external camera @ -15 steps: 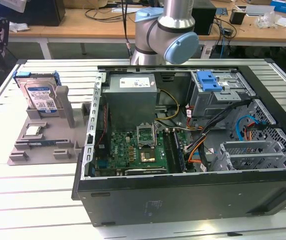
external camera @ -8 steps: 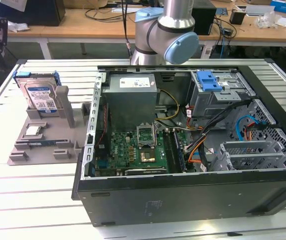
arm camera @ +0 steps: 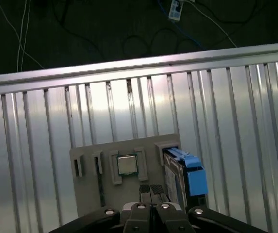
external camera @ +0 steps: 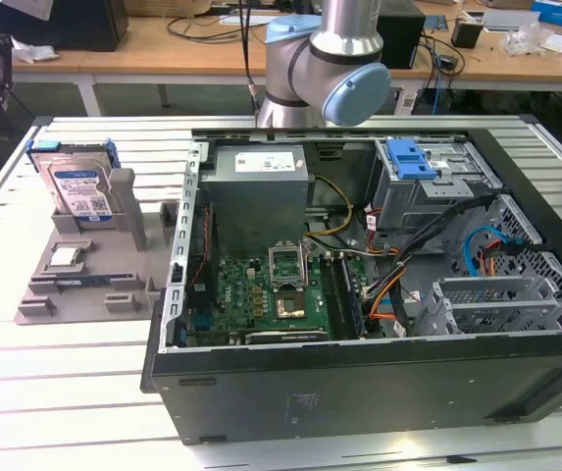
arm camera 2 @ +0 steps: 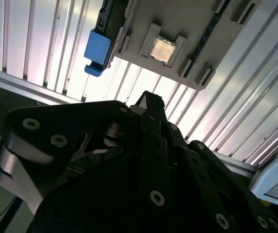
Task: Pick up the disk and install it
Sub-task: 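Pick up the disk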
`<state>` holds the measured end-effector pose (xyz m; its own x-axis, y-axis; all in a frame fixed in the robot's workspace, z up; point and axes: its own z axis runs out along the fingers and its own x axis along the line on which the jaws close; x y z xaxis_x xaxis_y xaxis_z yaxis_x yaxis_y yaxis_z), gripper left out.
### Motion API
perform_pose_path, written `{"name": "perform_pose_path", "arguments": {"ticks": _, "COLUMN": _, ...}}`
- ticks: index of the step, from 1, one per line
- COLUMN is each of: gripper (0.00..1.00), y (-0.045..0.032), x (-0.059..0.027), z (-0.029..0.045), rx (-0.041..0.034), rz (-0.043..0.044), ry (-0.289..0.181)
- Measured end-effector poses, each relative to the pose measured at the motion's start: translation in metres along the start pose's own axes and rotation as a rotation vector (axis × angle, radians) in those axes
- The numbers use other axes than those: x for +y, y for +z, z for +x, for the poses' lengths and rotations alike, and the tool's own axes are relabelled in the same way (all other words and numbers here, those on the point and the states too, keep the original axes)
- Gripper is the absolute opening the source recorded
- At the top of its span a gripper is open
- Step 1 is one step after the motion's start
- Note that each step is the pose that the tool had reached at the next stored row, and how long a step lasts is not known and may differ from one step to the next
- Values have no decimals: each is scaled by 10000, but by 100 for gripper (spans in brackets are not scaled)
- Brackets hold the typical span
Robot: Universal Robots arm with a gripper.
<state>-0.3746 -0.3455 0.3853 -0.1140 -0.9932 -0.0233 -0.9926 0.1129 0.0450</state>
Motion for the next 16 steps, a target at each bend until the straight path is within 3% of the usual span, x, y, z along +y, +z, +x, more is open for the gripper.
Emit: {"name": "perform_pose_path", "arguments": {"ticks": 16, "gripper": 11, "y": 0, "x": 0, "z": 0, "rx": 74, "rz": -38, "ry": -1614}}
